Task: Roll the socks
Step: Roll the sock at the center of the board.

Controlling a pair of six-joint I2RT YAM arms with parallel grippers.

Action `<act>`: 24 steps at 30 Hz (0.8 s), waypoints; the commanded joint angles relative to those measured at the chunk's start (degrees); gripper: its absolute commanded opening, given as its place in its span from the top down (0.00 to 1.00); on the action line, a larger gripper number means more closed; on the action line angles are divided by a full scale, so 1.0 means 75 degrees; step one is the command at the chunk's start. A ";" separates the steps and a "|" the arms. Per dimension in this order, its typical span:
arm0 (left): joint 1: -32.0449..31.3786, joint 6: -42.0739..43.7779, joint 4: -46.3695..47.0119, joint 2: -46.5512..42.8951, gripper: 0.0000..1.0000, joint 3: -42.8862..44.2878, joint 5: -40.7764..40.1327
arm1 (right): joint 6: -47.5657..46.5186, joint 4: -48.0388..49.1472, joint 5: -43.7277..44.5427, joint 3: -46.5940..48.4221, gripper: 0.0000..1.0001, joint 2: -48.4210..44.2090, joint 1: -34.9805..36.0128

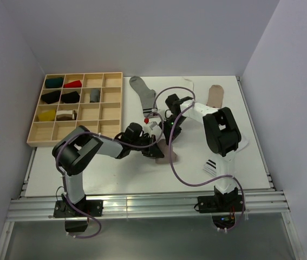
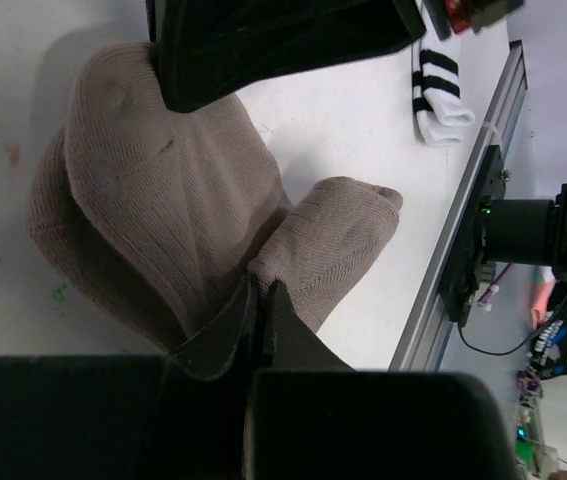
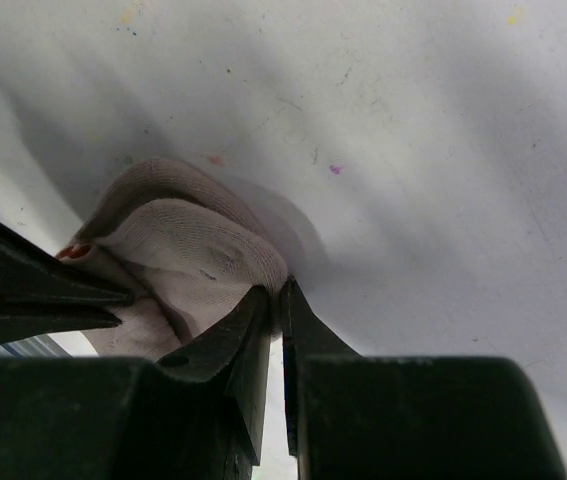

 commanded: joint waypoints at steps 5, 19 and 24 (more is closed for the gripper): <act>0.0328 0.0186 -0.2391 0.1056 1.00 -0.0169 -0.0212 | -0.0239 0.0854 0.0448 -0.0273 0.87 -0.0603 -0.0195; 0.0598 0.0432 -0.3634 0.1689 1.00 0.0487 -0.0516 | -0.0567 0.1241 0.0061 -0.0777 0.55 -0.1879 -0.0499; 0.0610 0.0467 -0.3669 0.1794 1.00 0.0522 -0.0517 | -0.0871 0.1604 -0.0102 -0.1280 0.53 -0.2793 -0.0781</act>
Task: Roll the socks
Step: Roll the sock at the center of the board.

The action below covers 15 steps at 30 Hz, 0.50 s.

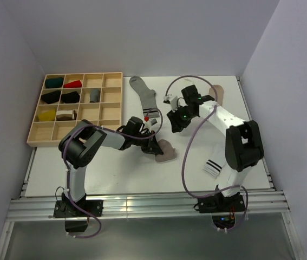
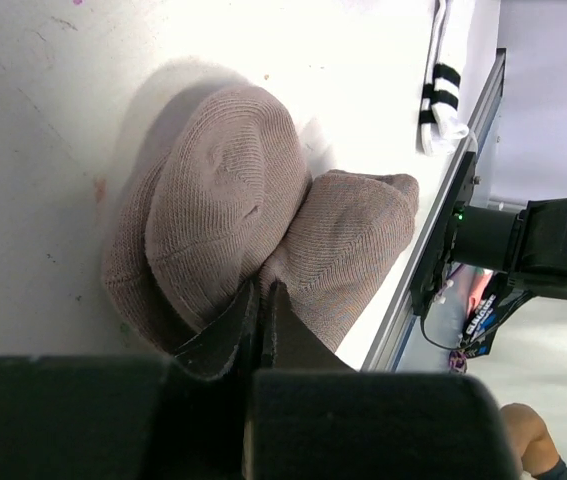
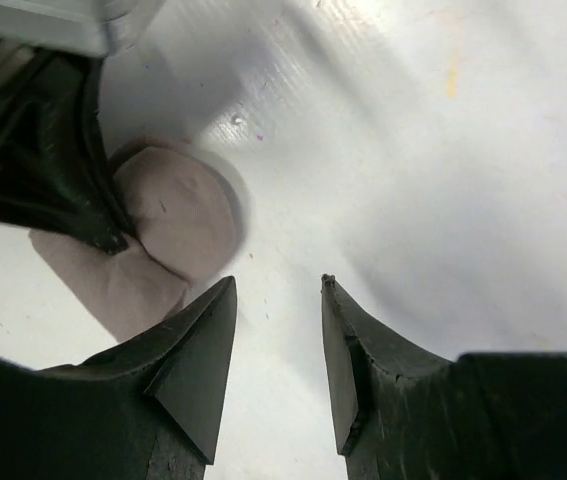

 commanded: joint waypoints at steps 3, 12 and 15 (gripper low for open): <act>0.0057 0.0872 -0.2346 0.0950 1.00 -0.0600 -0.1546 | -0.0884 0.0644 -0.0374 -0.1041 0.52 -0.1748 -0.0196; 0.0104 0.0907 -0.2464 0.1020 0.99 -0.0541 -0.1452 | -0.2573 0.1580 -0.0094 -0.3678 0.38 -0.4093 0.0552; 0.0115 0.0931 -0.2499 0.1055 1.00 -0.0541 -0.1440 | -0.2726 0.1874 0.0152 -0.4218 0.34 -0.4538 0.1067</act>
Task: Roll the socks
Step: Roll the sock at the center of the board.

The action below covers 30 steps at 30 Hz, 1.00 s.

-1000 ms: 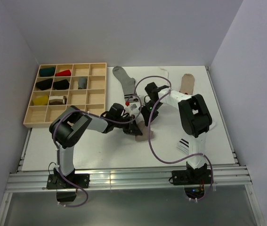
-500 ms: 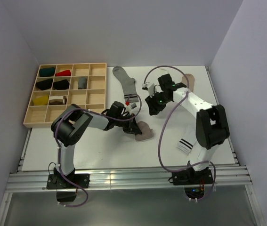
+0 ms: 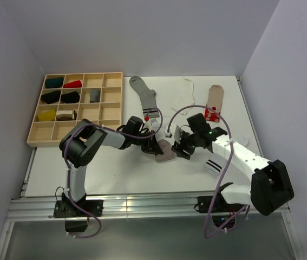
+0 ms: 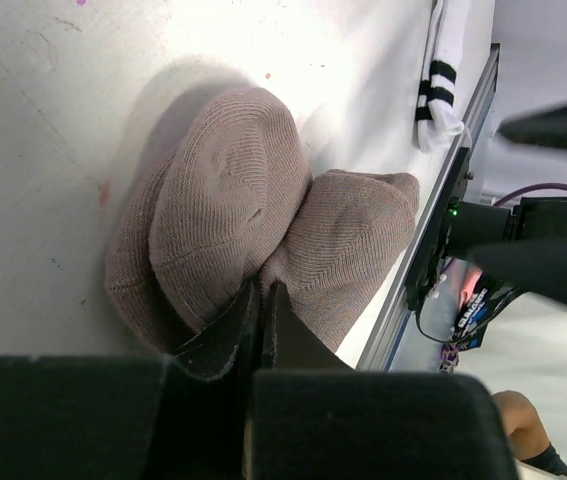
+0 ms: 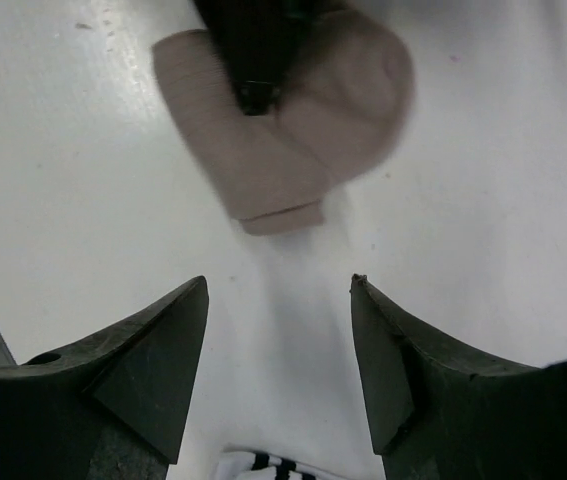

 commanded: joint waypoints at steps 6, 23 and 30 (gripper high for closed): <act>0.0057 0.0945 -0.2391 0.0965 1.00 -0.0617 -0.1629 | -0.0708 0.1666 0.1204 -0.1201 0.31 -0.0767 0.1500; 0.0057 0.1004 -0.2367 0.0988 1.00 -0.0617 -0.1547 | -0.0860 0.3155 0.2191 -0.1507 0.32 0.0216 0.2544; 0.0069 0.1027 -0.2367 0.0918 1.00 -0.0629 -0.1512 | -0.0884 0.3085 0.2168 -0.1331 0.35 0.0849 0.2614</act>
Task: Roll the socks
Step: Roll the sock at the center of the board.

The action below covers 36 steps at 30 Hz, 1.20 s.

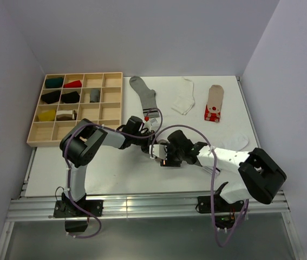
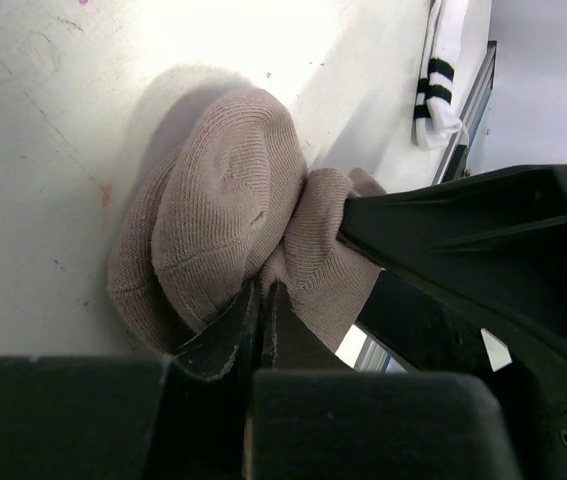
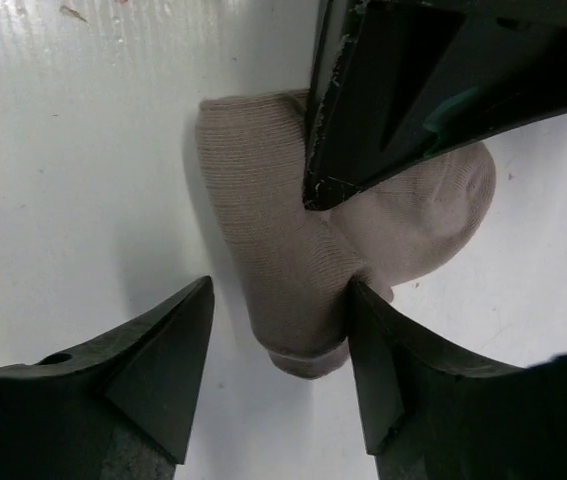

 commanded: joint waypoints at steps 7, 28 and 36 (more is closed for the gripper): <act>0.0028 0.1062 -0.2367 0.0813 1.00 -0.0614 -0.1573 | 0.0123 -0.0359 -0.0229 0.0980 0.67 0.0917 0.0070; 0.0192 0.0571 -0.1290 -0.1448 0.60 -0.0707 -0.2849 | 0.0322 -0.3630 -0.1483 0.2715 0.81 0.2324 -0.0539; 0.0789 -0.0132 -0.0260 -0.2185 0.59 -0.1502 -0.3143 | 0.0381 -0.3817 -0.1343 0.2891 0.81 0.2429 -0.0539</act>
